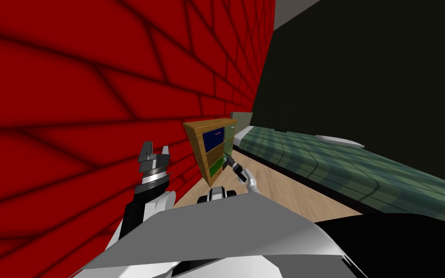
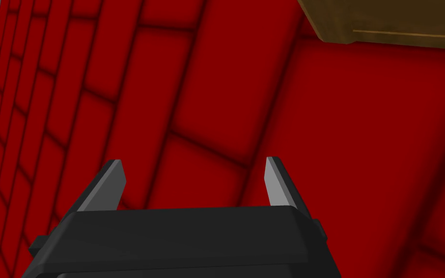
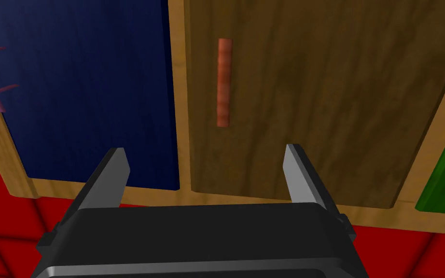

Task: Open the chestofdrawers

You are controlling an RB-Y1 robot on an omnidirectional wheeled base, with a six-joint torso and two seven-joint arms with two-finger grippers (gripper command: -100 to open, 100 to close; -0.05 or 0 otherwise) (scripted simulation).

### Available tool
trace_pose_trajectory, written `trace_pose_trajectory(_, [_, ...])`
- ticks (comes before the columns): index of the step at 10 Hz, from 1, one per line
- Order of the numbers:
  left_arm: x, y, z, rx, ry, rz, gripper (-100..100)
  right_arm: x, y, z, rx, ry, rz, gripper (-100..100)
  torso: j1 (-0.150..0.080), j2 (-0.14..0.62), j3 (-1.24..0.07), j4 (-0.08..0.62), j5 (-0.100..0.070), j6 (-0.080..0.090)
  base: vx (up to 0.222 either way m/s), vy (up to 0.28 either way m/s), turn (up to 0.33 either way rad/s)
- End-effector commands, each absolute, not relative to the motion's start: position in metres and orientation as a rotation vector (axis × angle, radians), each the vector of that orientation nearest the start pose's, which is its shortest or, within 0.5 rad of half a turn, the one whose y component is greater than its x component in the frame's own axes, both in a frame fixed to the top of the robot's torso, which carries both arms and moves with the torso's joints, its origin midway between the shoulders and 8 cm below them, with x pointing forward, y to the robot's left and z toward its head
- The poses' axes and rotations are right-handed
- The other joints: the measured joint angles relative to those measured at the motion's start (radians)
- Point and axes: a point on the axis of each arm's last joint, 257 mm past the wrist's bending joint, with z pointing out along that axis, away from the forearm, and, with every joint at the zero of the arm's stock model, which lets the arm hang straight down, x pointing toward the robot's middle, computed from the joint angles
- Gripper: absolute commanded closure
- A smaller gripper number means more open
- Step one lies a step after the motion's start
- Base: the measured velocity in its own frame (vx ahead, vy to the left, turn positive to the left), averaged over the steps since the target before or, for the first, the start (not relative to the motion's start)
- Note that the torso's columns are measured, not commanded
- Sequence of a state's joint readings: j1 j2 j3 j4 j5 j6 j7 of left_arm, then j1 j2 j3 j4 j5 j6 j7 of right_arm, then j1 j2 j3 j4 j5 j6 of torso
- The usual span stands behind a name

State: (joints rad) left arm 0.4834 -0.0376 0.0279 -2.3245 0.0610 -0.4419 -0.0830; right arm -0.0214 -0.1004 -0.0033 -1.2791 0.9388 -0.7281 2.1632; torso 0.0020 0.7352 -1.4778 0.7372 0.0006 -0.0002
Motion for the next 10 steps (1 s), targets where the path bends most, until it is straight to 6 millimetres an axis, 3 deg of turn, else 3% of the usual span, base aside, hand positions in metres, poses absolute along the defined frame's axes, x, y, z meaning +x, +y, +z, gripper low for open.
trace_pose_trajectory(1, [0.342,0.297,0.039,-0.687,0.563,-1.243,0,0.489,-0.118,-0.261,-1.375,0.665,-0.850,-100,0.000,0.001,0.001,0.000,0.000,0.000,0.091,0.105,0.047])
trace_pose_trajectory(3, [0.342,0.297,0.039,-0.687,0.563,-1.243,0,0.493,-0.118,-0.262,-1.409,0.646,-0.881,-100,0.002,0.001,0.001,0.000,0.000,0.000,0.102,0.154,0.039])
trace_pose_trajectory(5, [0.342,0.297,0.039,-0.687,0.563,-1.243,0,0.495,-0.100,-0.258,-1.380,0.662,-0.869,-100,-0.002,0.003,0.002,0.001,-0.001,0.000,0.095,0.109,0.026])
trace_pose_trajectory(7, [0.342,0.297,0.039,-0.687,0.563,-1.243,0,0.505,-0.107,-0.251,-1.389,0.663,-0.881,-100,-0.008,0.007,0.004,0.002,-0.002,0.001,0.038,0.048,0.027])
trace_pose_trajectory(8, [0.342,0.297,0.039,-0.687,0.563,-1.243,0,0.501,-0.105,-0.254,-1.388,0.656,-0.877,-100,-0.003,0.004,0.003,0.002,-0.001,0.000,0.026,0.037,0.005])
trace_pose_trajectory(9, [0.342,0.297,0.039,-0.687,0.563,-1.243,0,0.502,-0.105,-0.254,-1.387,0.660,-0.878,100,-0.003,0.004,0.002,0.001,-0.001,0.000,0.000,0.002,-0.014])
trace_pose_trajectory(10, [0.342,0.297,0.039,-0.687,0.563,-1.243,0,0.503,-0.108,-0.252,-1.389,0.656,-0.873,100,-0.003,0.002,0.001,0.000,-0.001,-0.001,-0.121,-0.097,-0.028])
